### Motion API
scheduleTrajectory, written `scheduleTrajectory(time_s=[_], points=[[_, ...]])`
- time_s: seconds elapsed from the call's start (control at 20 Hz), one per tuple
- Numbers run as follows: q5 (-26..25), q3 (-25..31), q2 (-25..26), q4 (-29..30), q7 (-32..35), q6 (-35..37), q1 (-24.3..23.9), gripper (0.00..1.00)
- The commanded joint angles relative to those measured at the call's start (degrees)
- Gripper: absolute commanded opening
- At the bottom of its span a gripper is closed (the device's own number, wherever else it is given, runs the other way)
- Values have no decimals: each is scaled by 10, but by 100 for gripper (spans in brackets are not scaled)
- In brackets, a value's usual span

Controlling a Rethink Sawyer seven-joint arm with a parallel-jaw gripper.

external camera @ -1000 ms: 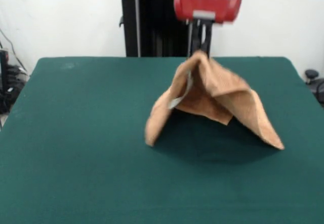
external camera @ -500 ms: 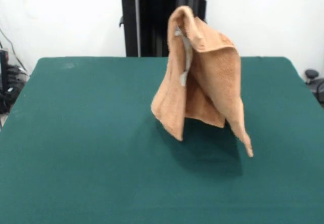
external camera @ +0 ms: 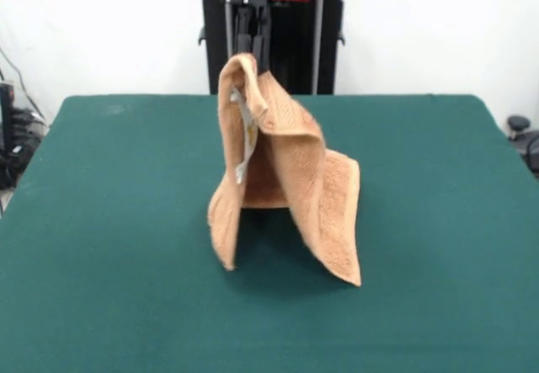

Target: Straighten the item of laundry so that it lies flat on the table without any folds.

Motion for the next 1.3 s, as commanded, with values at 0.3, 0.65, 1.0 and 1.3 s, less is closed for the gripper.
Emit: scheduleTrajectory(time_s=[0.3,0.65,1.0,1.3], points=[[-15,119,-47,75,8,91,-30,0],[-12,53,-141,63,39,265,15,0],[8,9,-197,85,116,393,75,0],[51,-9,-229,143,132,392,121,0]])
